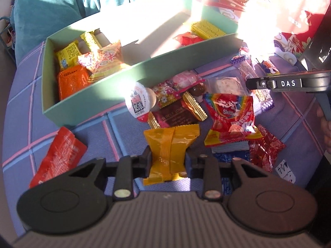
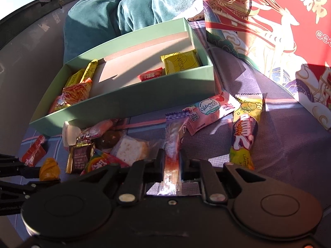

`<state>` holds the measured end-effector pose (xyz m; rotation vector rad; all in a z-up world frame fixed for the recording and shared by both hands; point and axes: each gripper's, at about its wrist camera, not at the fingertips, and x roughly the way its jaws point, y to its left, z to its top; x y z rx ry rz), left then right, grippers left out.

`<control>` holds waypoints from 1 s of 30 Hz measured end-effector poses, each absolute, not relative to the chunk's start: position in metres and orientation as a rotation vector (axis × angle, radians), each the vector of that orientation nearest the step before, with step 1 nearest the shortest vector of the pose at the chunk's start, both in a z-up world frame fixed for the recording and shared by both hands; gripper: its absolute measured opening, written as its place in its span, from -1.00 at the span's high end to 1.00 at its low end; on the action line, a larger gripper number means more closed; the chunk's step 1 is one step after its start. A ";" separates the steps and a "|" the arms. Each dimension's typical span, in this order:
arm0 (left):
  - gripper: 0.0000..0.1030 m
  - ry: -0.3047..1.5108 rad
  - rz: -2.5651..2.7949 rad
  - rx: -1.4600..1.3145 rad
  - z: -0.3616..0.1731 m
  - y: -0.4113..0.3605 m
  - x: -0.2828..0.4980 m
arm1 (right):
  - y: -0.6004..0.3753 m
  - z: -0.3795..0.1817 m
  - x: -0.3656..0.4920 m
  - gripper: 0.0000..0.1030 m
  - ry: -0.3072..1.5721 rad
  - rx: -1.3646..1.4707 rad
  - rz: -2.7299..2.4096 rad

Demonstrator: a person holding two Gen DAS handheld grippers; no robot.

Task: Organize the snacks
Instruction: 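Carry the stick candy and yellow candy into the green box and open both grippers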

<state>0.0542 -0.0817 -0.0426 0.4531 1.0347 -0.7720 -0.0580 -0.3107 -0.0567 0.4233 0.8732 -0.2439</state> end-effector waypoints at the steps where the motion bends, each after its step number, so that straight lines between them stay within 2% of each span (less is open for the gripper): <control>1: 0.41 1.033 -0.761 0.435 -0.038 -0.081 0.056 | -0.311 -0.054 -0.060 0.74 0.871 0.425 -0.245; 10: 0.41 0.998 -0.717 0.293 0.001 -0.090 0.092 | -0.321 -0.009 -0.057 0.74 0.795 0.462 -0.193; 16: 0.41 0.950 -0.676 0.281 0.017 -0.118 0.143 | -0.332 0.013 0.001 0.74 0.778 0.479 -0.137; 30: 0.41 1.010 -0.566 0.236 -0.027 -0.177 0.270 | -0.372 -0.017 0.154 0.74 0.858 0.502 -0.128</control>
